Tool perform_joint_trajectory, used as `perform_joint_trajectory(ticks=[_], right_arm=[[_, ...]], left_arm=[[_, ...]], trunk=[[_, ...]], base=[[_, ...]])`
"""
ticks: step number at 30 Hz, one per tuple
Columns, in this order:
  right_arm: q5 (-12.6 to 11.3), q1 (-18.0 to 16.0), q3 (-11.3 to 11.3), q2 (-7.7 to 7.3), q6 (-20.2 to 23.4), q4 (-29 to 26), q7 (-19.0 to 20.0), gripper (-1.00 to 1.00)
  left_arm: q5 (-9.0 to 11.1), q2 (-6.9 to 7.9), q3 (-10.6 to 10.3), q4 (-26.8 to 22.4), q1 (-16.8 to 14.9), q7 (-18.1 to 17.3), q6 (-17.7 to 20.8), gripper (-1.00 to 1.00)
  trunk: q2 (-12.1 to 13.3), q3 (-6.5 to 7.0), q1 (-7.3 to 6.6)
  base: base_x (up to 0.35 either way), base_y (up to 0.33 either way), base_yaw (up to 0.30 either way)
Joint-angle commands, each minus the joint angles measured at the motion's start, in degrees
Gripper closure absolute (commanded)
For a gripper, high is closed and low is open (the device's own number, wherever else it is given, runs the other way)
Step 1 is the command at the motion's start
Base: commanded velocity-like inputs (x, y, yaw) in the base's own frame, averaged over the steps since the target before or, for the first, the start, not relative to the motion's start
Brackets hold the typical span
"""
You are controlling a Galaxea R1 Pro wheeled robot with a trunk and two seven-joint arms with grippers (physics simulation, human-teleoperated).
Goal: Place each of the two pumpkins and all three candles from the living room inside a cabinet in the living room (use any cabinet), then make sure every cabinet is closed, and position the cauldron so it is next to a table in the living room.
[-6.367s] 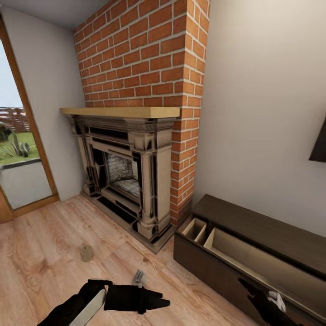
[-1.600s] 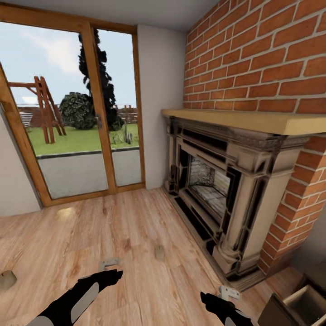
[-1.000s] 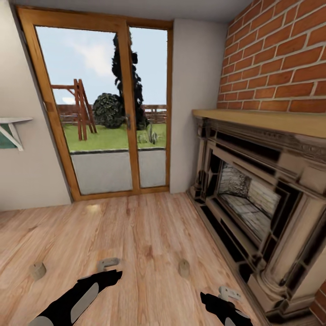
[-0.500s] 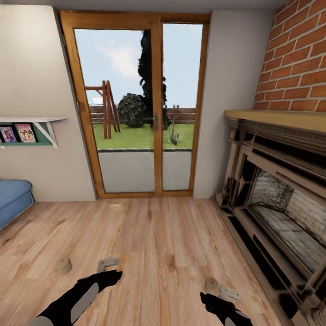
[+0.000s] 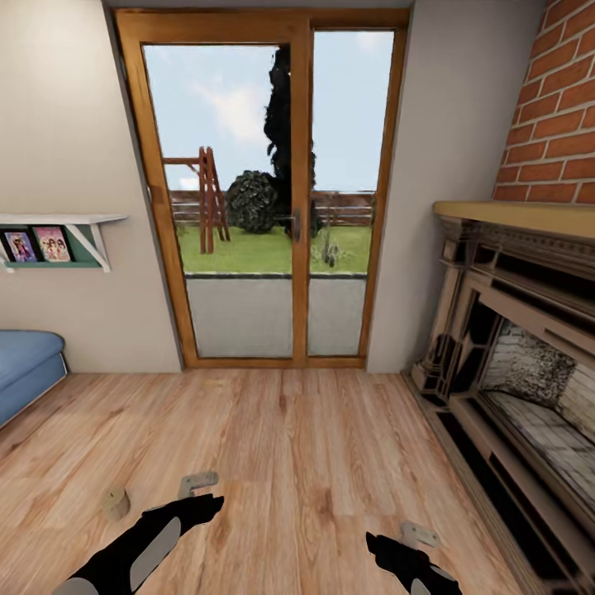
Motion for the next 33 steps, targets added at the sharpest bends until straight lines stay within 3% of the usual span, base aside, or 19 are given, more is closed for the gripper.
perform_joint_trajectory(ticks=[1, 23, 33], right_arm=[[-0.46, -0.05, 0.35, -0.09, 0.18, -0.13, -0.54, -1.0], [-0.42, -0.05, 0.15, -0.11, 0.65, 0.26, -0.94, -1.0], [-1.17, -0.25, -0.1, 0.08, 0.96, 0.6, -13.16, -1.0]], left_arm=[[0.6, 0.07, -0.44, -0.09, -0.06, 0.57, 0.08, -1.0], [0.53, 0.0, -0.47, 0.26, -0.06, 0.36, 0.08, -1.0], [0.06, 0.06, -0.75, -1.36, -0.13, 0.12, 0.34, -1.0]], trunk=[[-0.04, -0.07, 0.04], [-0.04, -0.07, 0.04], [-0.04, -0.07, 0.04]], base=[[0.339, 0.0, 0.002], [0.33, -0.009, 0.0], [0.09, -0.025, 0.0]])
